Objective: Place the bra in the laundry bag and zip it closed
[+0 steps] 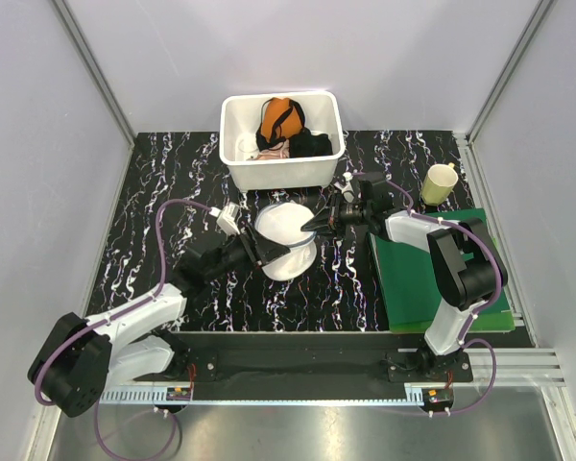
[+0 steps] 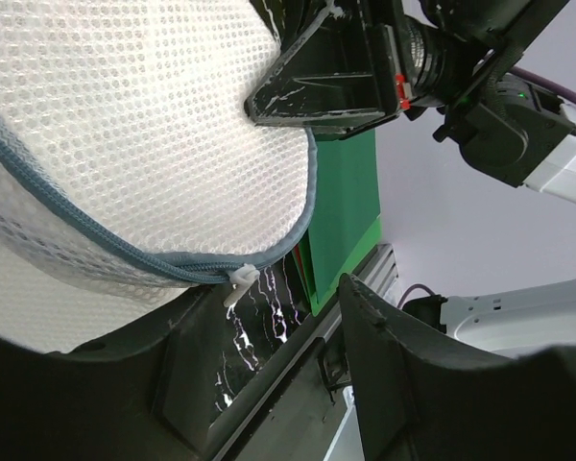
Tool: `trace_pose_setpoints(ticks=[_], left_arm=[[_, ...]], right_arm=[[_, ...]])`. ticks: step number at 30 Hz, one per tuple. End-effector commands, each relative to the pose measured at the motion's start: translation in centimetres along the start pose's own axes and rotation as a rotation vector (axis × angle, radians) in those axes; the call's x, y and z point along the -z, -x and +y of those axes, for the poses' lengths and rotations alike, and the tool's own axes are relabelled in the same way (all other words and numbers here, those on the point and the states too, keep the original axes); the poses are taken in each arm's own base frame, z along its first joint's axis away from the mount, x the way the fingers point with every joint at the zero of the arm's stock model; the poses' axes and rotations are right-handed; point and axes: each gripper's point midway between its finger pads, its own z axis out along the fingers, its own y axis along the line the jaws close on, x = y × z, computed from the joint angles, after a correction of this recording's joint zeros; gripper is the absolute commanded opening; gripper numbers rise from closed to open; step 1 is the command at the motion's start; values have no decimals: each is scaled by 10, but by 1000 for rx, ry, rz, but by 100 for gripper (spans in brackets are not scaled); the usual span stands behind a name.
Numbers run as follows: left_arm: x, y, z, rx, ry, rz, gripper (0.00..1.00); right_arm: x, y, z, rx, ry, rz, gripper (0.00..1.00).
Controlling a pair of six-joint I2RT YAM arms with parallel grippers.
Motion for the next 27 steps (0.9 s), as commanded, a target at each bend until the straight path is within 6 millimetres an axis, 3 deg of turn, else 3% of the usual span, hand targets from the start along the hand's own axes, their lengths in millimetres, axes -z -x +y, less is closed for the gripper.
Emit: trace_pose_setpoints(ticks=[1, 10, 13, 17, 25, 27], left_arm=[[0, 19, -28, -23, -98, -59, 49], [0, 19, -16, -21, -38, -50, 32], [1, 19, -11, -23, -22, -43, 21], [2, 20, 1, -39, 39, -30, 0], [3, 8, 17, -79, 91, 46, 0], [2, -3, 20, -71, 73, 89, 0]], right_arm=[[3, -2, 17, 51, 49, 7, 0], [3, -3, 16, 59, 44, 9, 0], [3, -4, 15, 61, 36, 13, 0], [4, -4, 14, 80, 28, 14, 0], [2, 6, 11, 158, -39, 27, 0], [0, 10, 2, 202, -79, 47, 0]])
